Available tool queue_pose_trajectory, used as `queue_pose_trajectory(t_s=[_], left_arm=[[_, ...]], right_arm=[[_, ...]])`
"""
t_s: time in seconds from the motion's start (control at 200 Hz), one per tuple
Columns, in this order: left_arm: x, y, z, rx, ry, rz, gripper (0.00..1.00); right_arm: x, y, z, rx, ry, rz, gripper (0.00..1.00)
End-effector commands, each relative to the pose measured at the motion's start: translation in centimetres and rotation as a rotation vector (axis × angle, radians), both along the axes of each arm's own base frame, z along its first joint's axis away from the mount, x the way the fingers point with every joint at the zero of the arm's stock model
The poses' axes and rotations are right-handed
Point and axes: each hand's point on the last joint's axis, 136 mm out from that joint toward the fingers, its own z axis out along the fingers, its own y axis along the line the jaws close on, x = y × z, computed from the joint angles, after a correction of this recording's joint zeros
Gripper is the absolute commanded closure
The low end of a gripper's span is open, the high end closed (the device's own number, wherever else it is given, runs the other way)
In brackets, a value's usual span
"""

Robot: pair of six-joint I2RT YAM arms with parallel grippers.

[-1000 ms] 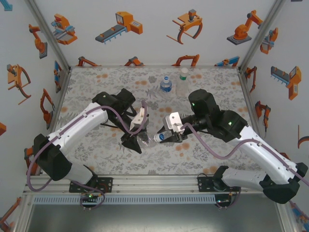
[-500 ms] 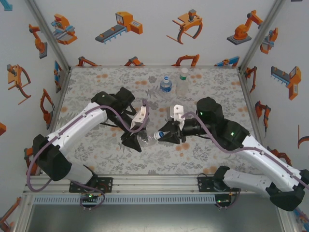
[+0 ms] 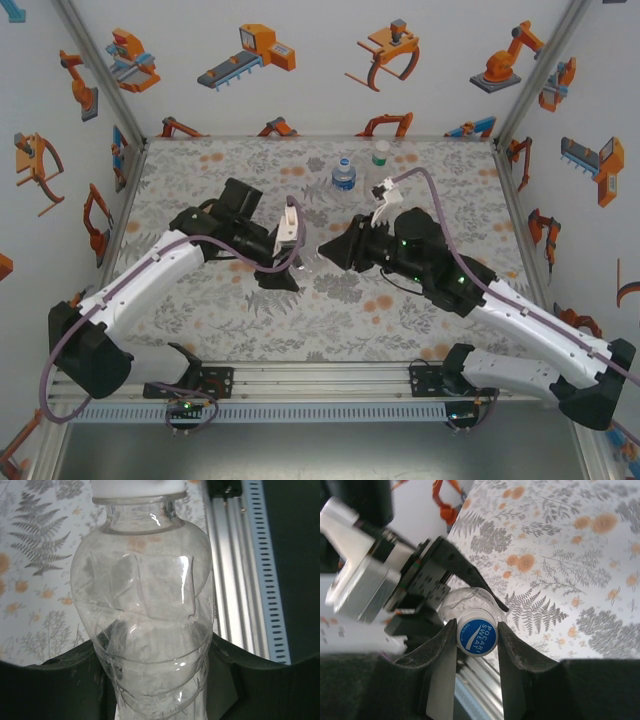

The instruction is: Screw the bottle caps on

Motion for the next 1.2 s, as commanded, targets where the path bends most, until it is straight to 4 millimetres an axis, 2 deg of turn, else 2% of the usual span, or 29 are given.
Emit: queue_pose_trajectory(t_s=[0.0, 0.18, 0.35, 0.426, 0.481, 0.631, 0.756, 0.916, 1.066, 1.116, 1.197], left_arm=[[0.6, -1.2, 3.5, -0.127, -0.099, 0.014, 1.0], [2.2, -1.0, 3.1, -0.095, -0.148, 0.099, 1.0], [1.6, -0.8, 3.0, -0.099, -0.163, 0.073, 1.0], [1.0, -0.9, 2.9, -0.102, -0.16, 0.044, 1.0], [0.7, -0.8, 2.9, -0.107, -0.154, 0.025, 1.0], [-0.4, -0.8, 3.2, -0.126, -0.144, -0.031, 1.0], [-1.8, -0.6, 3.6, -0.152, -0.118, -0.104, 1.0], [-4.0, -0.3, 4.2, -0.205, -0.087, -0.212, 1.0], [-4.4, -0.3, 4.4, -0.209, -0.064, -0.235, 1.0], [-4.0, -0.3, 4.2, -0.191, -0.069, -0.216, 1.0], [-2.3, -0.5, 3.7, -0.144, -0.089, -0.129, 1.0]], right_arm=[[1.7, -2.2, -3.5, 0.027, 0.266, -0.278, 1.0], [2.5, -1.7, -3.9, 0.122, 0.33, -0.346, 1.0], [2.7, -0.5, -4.3, 0.006, 0.269, -0.28, 1.0], [2.7, -0.3, -3.3, -0.022, 0.2, -0.233, 0.73], [2.5, -0.3, -2.1, -0.044, 0.132, -0.191, 0.6], [1.3, -0.5, 3.0, -0.081, -0.104, -0.039, 0.48], [-1.1, -0.7, 6.0, -0.143, -0.349, 0.141, 0.47], [-4.8, -0.9, 7.6, -0.234, -0.643, 0.365, 0.48], [-5.6, -0.5, 7.6, -0.279, -0.654, 0.461, 0.52], [-4.8, -0.5, 7.0, -0.294, -0.626, 0.428, 0.53], [-3.5, -0.8, 6.2, -0.315, -0.589, 0.356, 0.54]])
